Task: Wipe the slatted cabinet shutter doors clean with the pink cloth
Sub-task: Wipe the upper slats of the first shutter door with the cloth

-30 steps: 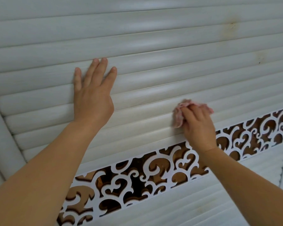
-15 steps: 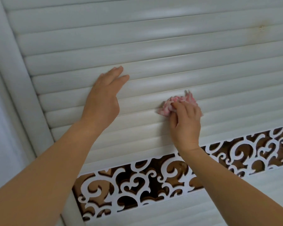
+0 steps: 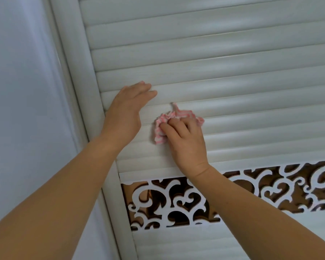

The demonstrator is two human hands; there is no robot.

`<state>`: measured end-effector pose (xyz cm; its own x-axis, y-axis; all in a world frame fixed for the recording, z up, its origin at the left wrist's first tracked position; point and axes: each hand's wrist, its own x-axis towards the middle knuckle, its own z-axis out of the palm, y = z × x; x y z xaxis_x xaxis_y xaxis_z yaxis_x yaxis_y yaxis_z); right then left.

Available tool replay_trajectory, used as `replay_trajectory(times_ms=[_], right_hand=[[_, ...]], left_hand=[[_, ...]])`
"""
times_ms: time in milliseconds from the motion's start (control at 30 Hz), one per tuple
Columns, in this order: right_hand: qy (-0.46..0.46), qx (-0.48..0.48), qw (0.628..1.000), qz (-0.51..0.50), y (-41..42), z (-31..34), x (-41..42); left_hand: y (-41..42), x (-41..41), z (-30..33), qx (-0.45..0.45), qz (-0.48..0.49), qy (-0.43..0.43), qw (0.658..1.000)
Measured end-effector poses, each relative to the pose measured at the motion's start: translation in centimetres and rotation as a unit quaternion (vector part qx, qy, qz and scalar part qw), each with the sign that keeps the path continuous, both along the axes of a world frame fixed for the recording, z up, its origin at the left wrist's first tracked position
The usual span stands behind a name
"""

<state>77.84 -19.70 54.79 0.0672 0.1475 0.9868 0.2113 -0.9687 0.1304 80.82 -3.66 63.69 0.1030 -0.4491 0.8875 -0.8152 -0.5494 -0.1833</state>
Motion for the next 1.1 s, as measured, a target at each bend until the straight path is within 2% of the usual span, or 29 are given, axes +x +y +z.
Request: replay_trajectory(times_ms=[200, 367, 600, 700, 867, 967, 1033, 1100], right_hand=[[-0.011, -0.029, 0.999, 0.019, 5.0, -0.9, 1.8], [0.039, -0.085, 0.995, 0.046, 7.0, -2.8, 2.2], [0.071, -0.152, 0.986, 0.021, 5.2, -4.3, 0.9], [0.078, -0.143, 0.987, -0.011, 2.8, -4.2, 0.0], [0.083, -0.031, 0.994, -0.065, -3.2, -5.6, -2.1], [0.067, 0.137, 0.986, -0.067, -4.8, -6.2, -3.2], [0.047, 0.265, 0.962, -0.046, -3.5, -6.0, -3.1], [0.033, 0.321, 0.946, -0.036, -1.1, -5.5, -2.7]], left_hand=[[1.3, -0.3, 0.4, 0.027, -0.038, 0.065, 0.997], [1.3, 0.1, -0.5, 0.037, -0.036, 0.060, 0.997], [1.8, 0.8, -0.9, 0.065, -0.032, 0.035, 0.997], [2.0, 0.9, -1.1, 0.064, -0.026, 0.028, 0.997], [1.8, 0.8, -1.5, 0.040, -0.025, 0.043, 0.998], [1.7, 0.5, -1.9, 0.039, -0.024, 0.047, 0.998], [1.8, 0.3, -2.1, 0.038, -0.029, 0.051, 0.998], [1.8, 0.1, -2.4, 0.049, -0.034, 0.050, 0.997]])
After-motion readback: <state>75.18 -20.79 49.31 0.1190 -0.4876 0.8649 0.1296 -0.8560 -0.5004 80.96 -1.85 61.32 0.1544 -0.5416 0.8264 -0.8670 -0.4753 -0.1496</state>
